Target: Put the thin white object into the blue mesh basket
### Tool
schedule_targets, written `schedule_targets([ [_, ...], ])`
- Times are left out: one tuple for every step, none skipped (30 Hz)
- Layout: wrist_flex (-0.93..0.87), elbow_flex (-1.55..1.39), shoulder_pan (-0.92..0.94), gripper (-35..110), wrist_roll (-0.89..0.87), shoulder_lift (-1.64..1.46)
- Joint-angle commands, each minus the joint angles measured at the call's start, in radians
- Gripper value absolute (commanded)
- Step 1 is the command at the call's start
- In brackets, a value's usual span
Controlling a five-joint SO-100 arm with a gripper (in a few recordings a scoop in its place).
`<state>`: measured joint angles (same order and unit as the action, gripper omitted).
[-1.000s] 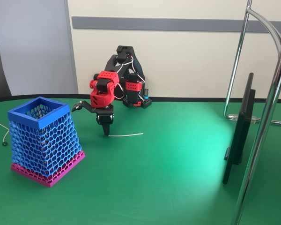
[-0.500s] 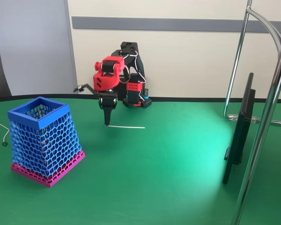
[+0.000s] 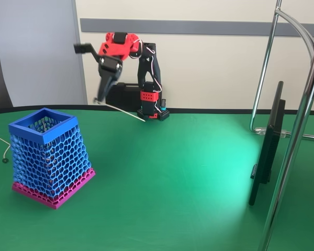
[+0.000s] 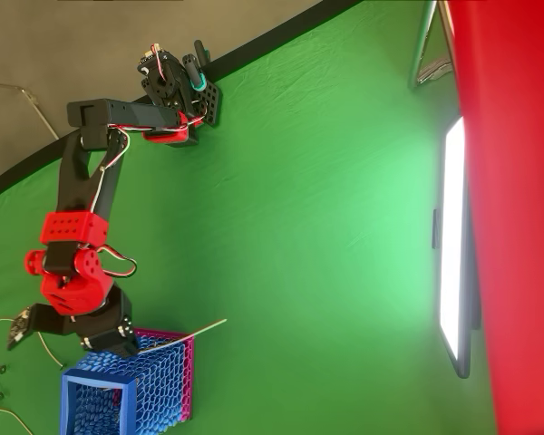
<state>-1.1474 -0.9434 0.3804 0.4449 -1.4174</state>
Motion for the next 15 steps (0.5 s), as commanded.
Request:
schedule_targets([
  [0.087, 0.063, 0.037, 1, 0.041, -0.064],
  [0.124, 0.074, 0.052, 1, 0.054, -0.064],
  [0.155, 0.084, 0.067, 1, 0.072, -0.064],
  [0.186, 0.097, 0.084, 1, 0.095, -0.064],
  [0.219, 0.103, 0.100, 1, 0.118, -0.063],
  [0.262, 0.106, 0.117, 1, 0.144, -0.060],
  [0.310, 0.106, 0.133, 1, 0.173, -0.057],
  [0.360, 0.103, 0.150, 1, 0.201, -0.052],
  [0.416, 0.098, 0.164, 1, 0.230, -0.043],
  [0.459, 0.097, 0.176, 1, 0.261, -0.034],
  [0.502, 0.094, 0.190, 1, 0.291, -0.025],
  [0.540, 0.092, 0.201, 1, 0.319, -0.014],
  [0.571, 0.092, 0.210, 1, 0.347, -0.002],
  [0.607, 0.089, 0.219, 1, 0.370, 0.012],
  [0.643, 0.089, 0.227, 1, 0.394, 0.029],
])
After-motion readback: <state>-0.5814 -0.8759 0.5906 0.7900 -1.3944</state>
